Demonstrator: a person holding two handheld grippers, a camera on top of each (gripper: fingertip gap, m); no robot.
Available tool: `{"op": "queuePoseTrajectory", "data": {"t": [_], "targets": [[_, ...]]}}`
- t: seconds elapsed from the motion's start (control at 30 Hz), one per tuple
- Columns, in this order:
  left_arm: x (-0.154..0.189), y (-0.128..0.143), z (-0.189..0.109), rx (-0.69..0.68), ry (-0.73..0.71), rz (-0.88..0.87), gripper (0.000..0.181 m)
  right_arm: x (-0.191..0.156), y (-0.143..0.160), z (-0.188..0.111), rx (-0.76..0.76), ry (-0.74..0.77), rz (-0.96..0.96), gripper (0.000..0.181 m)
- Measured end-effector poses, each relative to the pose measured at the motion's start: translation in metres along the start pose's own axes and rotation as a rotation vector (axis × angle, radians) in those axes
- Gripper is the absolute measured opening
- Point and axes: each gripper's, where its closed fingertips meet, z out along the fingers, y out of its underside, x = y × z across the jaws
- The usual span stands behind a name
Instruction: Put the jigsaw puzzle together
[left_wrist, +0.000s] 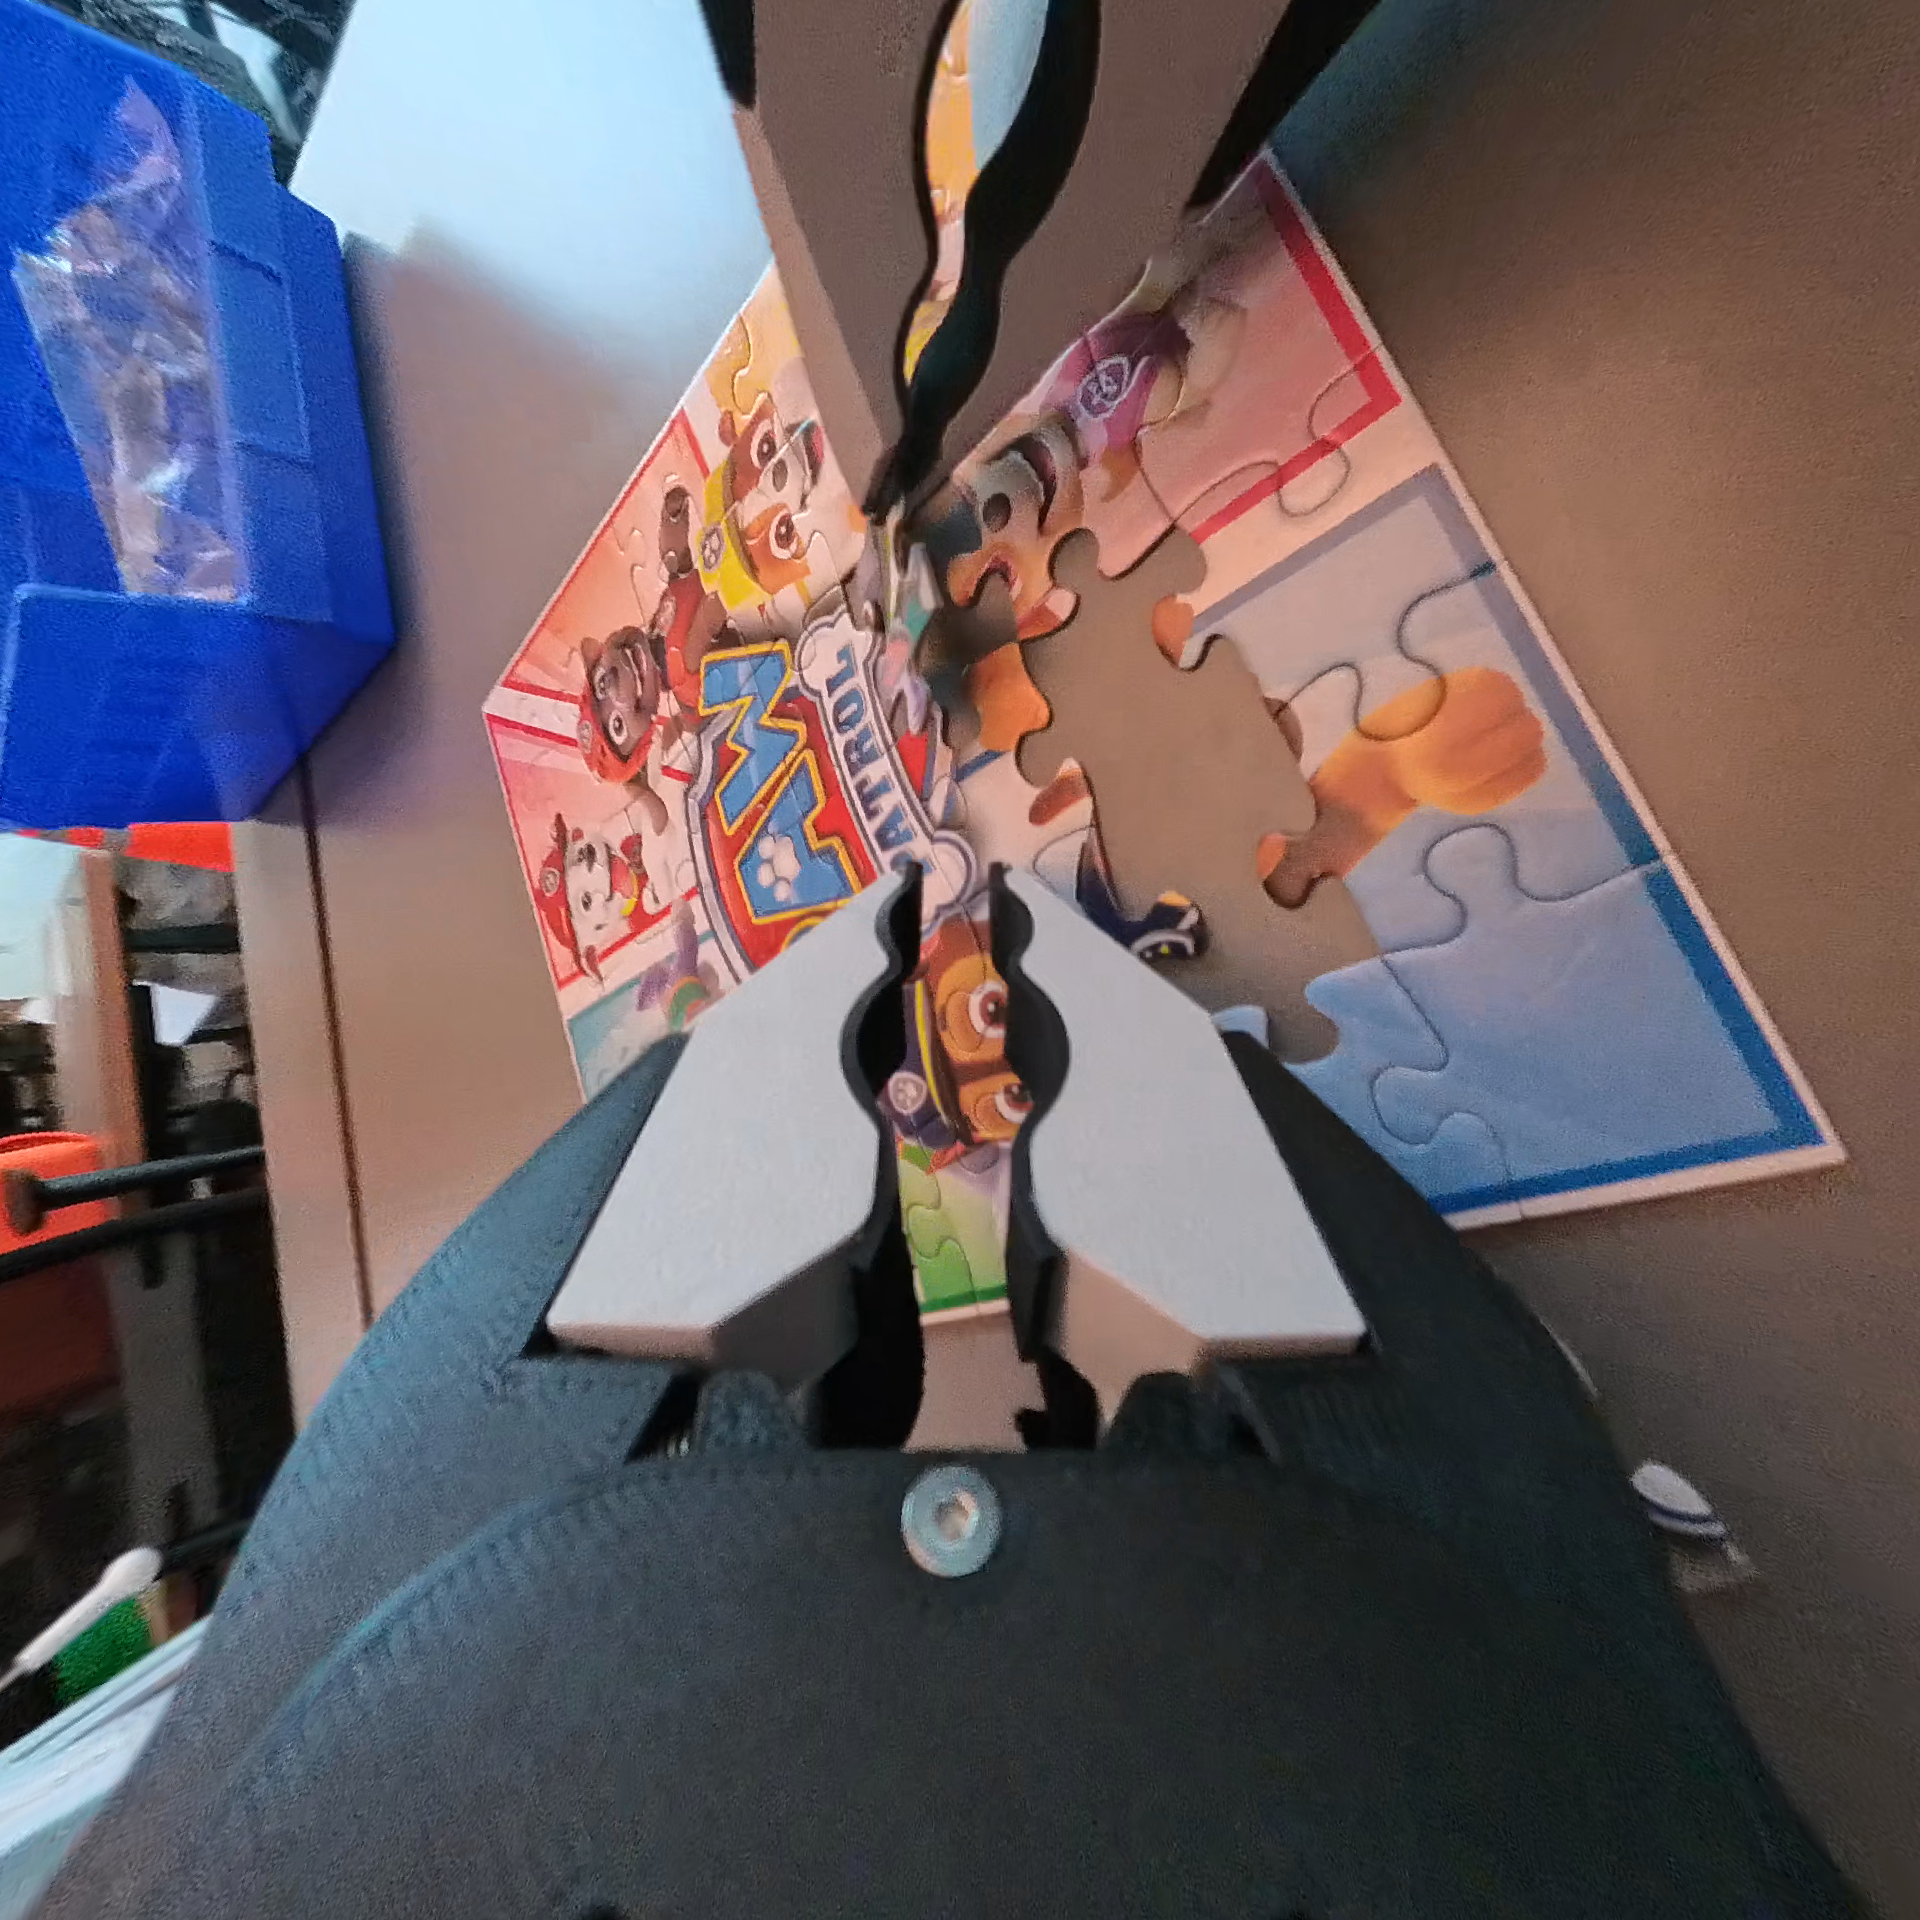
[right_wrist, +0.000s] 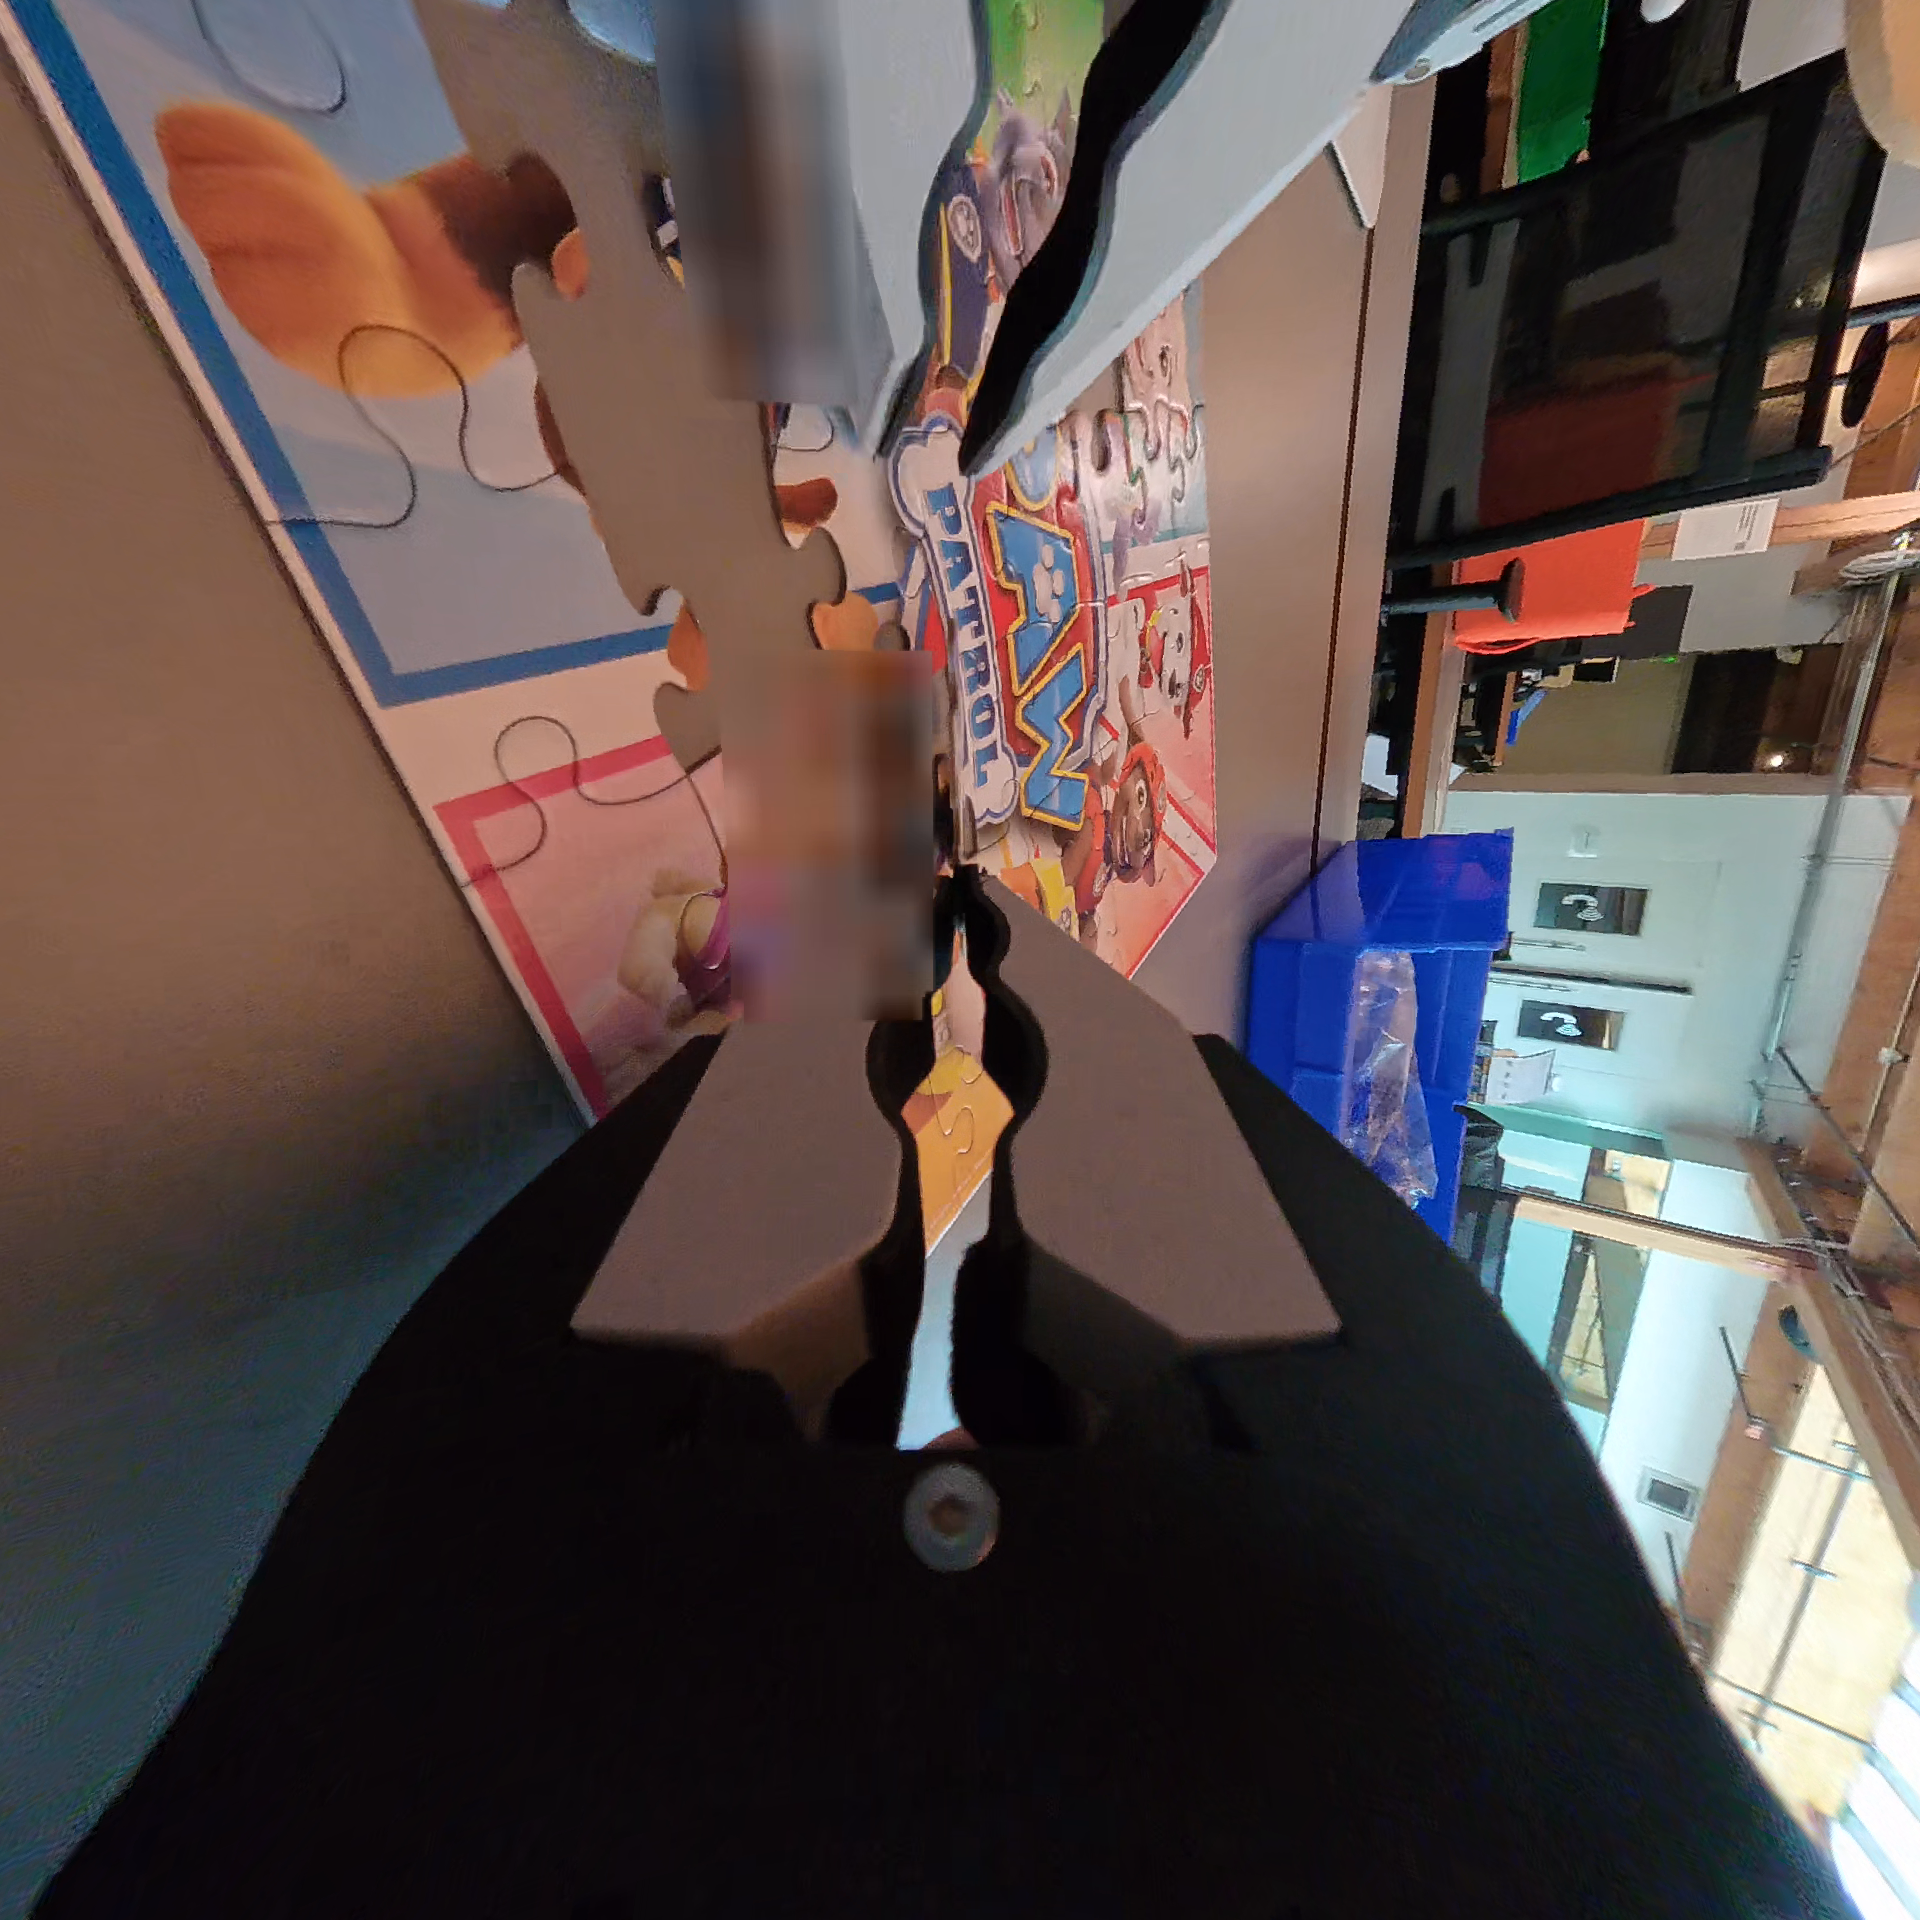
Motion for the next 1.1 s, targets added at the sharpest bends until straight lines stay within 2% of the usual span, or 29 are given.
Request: {"op": "queuePoseTrajectory", "data": {"t": [0.17, 0.27, 0.33, 0.43, 0.57, 0.67, 0.8, 0.9, 1.0, 1.1], "targets": [[0.005, 0.005, -0.002, 0.013, 0.066, -0.053, 0.004, 0.001, 0.000, 0.000, -0.039, -0.015, -0.056, 0.000], [0.002, 0.009, -0.005, 0.015, 0.071, -0.075, 0.010, 0.002, -0.001, 0.001, -0.050, -0.024, -0.070, 0.000], [-0.001, 0.012, -0.007, 0.024, 0.073, -0.104, 0.020, 0.007, -0.006, -0.002, -0.001, -0.025, -0.030, 0.000], [-0.005, 0.009, -0.013, 0.082, 0.098, -0.178, 0.026, 0.017, -0.011, -0.011, 0.041, -0.001, -0.023, 0.000], [-0.014, -0.015, -0.025, 0.211, 0.042, -0.154, 0.027, 0.020, -0.036, -0.027, 0.216, -0.050, 0.084, 0.000], [-0.012, -0.036, -0.031, 0.313, 0.047, -0.166, 0.024, 0.024, -0.058, -0.041, 0.385, -0.119, 0.240, 0.000], [-0.013, -0.054, -0.041, 0.440, 0.073, -0.215, 0.006, 0.033, -0.079, -0.055, 0.592, -0.199, 0.434, 0.000], [-0.016, -0.059, -0.047, 0.496, 0.097, -0.255, 0.000, 0.039, -0.084, -0.061, 0.679, -0.232, 0.526, 0.000], [-0.018, -0.056, -0.044, 0.470, 0.095, -0.272, 0.001, 0.042, -0.081, -0.058, 0.685, -0.266, 0.592, 0.001], [-0.028, -0.037, -0.032, 0.307, -0.018, -0.219, 0.000, 0.043, -0.070, -0.054, 0.602, -0.241, 0.577, 0.008]]}}
